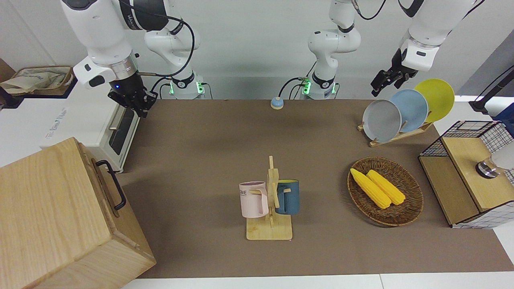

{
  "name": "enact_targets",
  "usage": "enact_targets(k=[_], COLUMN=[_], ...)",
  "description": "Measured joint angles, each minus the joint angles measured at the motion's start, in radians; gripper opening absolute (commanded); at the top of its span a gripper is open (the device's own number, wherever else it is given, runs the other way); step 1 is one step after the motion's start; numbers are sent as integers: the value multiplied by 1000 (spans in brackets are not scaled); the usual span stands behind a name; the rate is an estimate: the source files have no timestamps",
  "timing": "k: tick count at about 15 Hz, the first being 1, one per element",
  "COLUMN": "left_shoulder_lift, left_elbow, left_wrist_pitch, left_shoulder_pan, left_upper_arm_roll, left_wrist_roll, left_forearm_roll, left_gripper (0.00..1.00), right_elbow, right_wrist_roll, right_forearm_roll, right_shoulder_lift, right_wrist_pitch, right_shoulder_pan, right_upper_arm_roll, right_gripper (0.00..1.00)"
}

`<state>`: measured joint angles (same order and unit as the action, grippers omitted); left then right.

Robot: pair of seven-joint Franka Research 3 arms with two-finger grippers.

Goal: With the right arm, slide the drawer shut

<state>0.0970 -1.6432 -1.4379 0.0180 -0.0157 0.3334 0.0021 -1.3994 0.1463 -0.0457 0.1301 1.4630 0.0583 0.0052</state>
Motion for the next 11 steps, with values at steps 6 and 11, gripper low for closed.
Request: enact_targets(k=[6,11], left_shoulder_lift=[0,0], left_elbow=[0,0], left_wrist_pitch=[0,0], left_shoulder_pan=[0,0], left_upper_arm_roll=[0,0], left_wrist_roll=[0,0], left_forearm_roll=[0,0], left_gripper=[993,993], right_elbow=[-5,-5], right_wrist_roll=[-133,-134], right_forearm_roll=[-2,-2], right_shoulder_lift=[-19,-19], right_wrist_pitch=[1,1], right_shoulder_pan=[0,-1], right_upper_arm_roll=[-6,-15], right_gripper=[990,990])
